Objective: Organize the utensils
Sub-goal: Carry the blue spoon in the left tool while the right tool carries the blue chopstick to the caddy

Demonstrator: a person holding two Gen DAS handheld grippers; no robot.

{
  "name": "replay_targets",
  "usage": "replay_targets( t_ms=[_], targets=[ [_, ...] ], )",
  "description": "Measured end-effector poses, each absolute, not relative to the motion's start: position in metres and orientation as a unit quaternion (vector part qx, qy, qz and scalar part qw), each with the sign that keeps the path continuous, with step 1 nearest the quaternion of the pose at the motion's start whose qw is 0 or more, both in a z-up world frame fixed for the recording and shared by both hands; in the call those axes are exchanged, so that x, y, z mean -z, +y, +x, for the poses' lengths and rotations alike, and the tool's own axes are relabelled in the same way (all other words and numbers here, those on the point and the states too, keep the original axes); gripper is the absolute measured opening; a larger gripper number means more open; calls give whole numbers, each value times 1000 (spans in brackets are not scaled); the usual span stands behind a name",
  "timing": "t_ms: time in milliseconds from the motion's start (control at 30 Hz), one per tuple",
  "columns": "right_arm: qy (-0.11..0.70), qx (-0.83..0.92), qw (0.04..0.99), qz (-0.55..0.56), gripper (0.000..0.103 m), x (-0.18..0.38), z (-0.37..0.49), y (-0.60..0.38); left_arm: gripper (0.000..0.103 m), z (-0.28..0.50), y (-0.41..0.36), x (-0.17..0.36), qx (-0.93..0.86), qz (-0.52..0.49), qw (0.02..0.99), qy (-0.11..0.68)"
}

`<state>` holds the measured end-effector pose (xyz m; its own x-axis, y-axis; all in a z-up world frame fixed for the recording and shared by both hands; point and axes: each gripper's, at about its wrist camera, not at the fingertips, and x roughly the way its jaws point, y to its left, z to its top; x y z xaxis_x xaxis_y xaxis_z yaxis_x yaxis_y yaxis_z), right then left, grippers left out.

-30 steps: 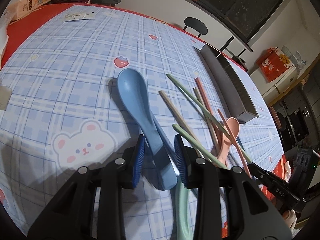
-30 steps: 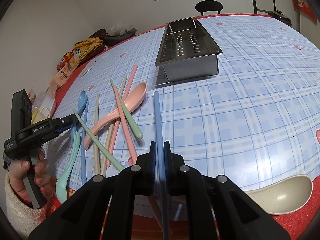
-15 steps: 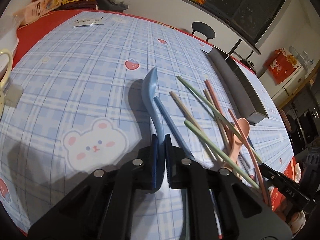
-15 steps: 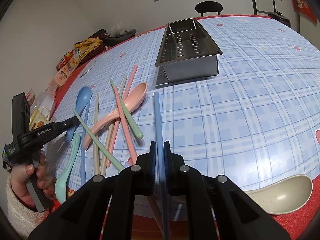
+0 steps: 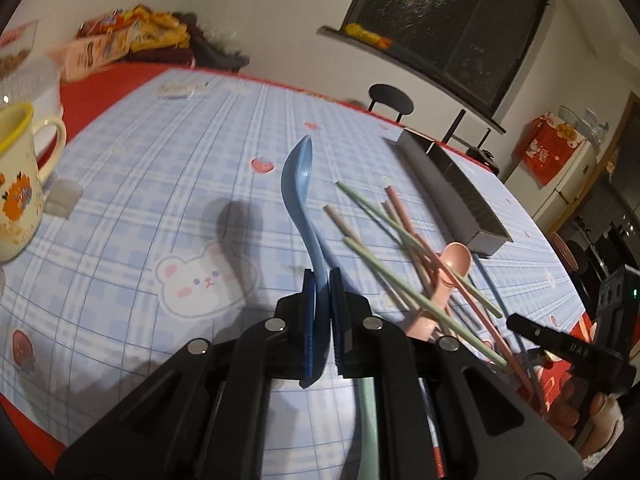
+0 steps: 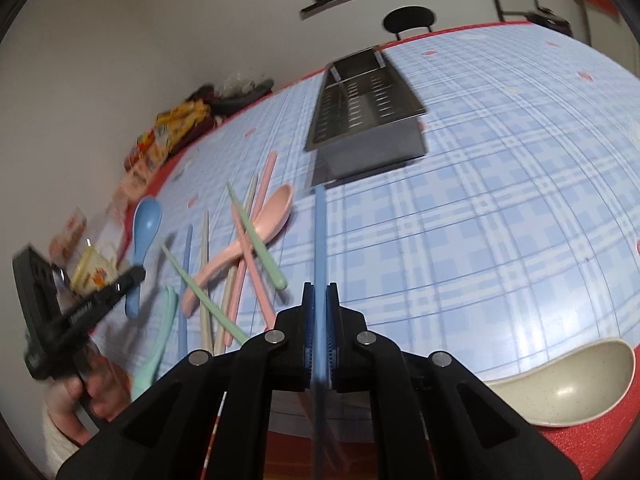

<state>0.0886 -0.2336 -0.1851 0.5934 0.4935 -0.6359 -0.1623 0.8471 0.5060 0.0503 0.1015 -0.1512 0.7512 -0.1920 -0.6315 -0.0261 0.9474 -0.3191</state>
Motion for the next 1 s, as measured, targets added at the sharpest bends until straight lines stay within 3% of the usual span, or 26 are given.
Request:
replay_targets(
  t_ms=[833, 1000],
  targets=[
    [368, -214, 866, 261, 7, 178, 86, -265, 11, 54, 100, 153, 39, -148, 921, 358],
    [380, -219, 861, 259, 7, 184, 87, -257, 25, 57, 109, 157, 25, -167, 915, 367]
  ],
)
